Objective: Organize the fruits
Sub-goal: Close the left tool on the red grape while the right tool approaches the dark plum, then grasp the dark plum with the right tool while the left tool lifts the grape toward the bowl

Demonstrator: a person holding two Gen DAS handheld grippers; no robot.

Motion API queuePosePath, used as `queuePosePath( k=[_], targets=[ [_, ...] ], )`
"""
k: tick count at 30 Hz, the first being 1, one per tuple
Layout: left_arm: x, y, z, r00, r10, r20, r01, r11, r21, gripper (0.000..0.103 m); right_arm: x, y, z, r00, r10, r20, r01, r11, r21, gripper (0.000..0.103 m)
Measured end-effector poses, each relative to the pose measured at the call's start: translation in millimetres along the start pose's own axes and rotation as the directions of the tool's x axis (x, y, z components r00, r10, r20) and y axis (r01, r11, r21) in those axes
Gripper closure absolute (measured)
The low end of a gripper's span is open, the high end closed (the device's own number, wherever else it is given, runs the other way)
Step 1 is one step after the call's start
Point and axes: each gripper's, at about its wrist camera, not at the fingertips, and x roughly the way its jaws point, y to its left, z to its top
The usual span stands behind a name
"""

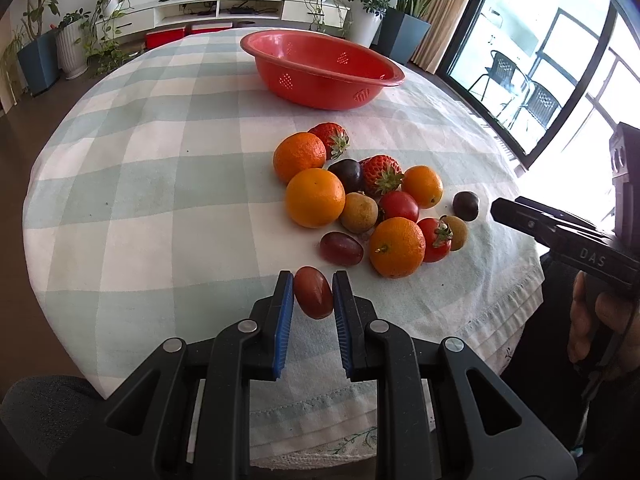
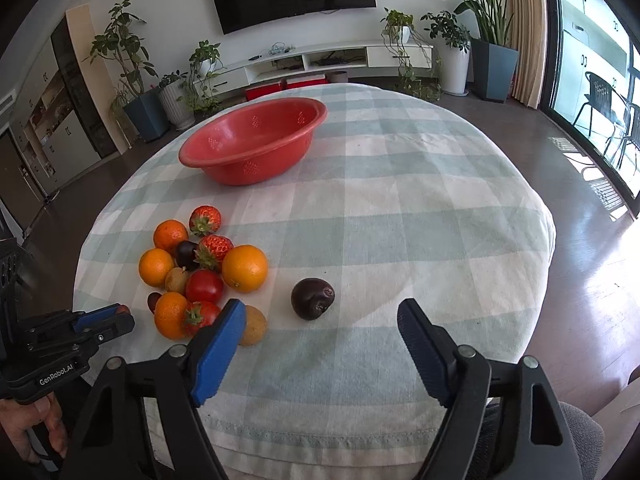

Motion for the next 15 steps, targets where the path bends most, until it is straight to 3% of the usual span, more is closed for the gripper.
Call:
queuePosePath(
  k=[9, 15],
  targets=[
    [-2.6, 7.4, -1.3, 1.000, -0.023, 0.017, 0.023, 1.000, -0.019, 0.085, 37.8, 7.7, 6.4, 0.996, -0.027, -0.088, 0.025, 0.999, -0.019, 0.046],
    [-0.3, 10.7, -2.6, 0.999, -0.038, 0.021, 0.039, 0.999, -0.025, 0.085, 41.9, 14.1, 5.6, 0.994, -0.074, -0.078, 0.068, 0.995, -0.075, 0.050]
  ],
)
